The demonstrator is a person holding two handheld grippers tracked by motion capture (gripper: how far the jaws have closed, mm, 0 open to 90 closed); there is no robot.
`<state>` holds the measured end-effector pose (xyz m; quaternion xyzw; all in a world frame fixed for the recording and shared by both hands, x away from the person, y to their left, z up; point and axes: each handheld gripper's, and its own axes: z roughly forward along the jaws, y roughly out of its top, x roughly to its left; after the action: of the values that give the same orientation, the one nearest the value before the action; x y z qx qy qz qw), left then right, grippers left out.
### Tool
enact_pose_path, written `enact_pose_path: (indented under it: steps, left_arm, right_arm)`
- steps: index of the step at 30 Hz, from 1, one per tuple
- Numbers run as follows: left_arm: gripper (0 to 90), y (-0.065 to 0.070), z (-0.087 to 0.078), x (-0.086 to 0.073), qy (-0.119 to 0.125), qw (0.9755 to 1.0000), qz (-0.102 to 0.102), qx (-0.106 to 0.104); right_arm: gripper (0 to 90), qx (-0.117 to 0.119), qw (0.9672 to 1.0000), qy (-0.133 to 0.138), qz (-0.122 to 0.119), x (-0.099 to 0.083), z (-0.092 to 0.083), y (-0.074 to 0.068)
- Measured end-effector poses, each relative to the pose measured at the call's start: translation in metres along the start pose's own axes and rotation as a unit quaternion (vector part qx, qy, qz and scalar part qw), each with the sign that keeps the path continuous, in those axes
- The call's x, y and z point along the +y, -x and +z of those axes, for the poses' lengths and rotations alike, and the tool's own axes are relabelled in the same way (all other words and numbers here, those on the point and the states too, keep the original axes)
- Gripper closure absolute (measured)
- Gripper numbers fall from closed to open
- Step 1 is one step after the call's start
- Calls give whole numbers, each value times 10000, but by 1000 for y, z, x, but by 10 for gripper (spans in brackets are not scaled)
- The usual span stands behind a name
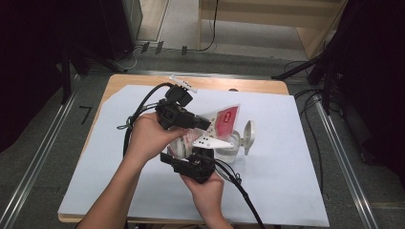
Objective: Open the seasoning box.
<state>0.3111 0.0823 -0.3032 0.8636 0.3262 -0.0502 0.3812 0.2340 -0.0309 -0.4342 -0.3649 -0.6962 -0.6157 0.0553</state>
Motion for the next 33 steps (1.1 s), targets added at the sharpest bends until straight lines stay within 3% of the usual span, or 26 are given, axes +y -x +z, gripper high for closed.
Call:
enact_pose_path:
  steps: [2, 6, 12, 18, 22, 25, 33]
  left_arm:
    - [847, 0, 1, 0, -39, 10000, -1, 25]
    - [881, -2, 1, 2, -158, 9998, 15, 82]
    - [887, -3, 5, 10, -324, 9994, 79, 130]
    - [887, -11, 8, 18, -471, 9989, -53, -42]
    - [887, -13, 8, 19, -484, 9988, -94, -81]
    - [887, -12, 8, 18, -452, 9989, -90, -81]
    - [887, -11, 8, 17, -354, 9993, -110, -37]
  right_arm:
    - [625, -14, 10000, 1, -4, 0, 0, 0]
    - [611, -80, 9995, -141, -268, 0, 1, -1]
    - [584, -74, 9995, -112, -297, 2, 1, 0]
    - [545, -50, 9993, -124, -355, 5, 1, 3]
    - [551, -137, 9986, -151, -490, 5, 1, 1]
    - [615, -282, 9976, -155, -618, 4, 1, 1]
    - [606, -375, 9962, -185, -765, 4, 1, -2]
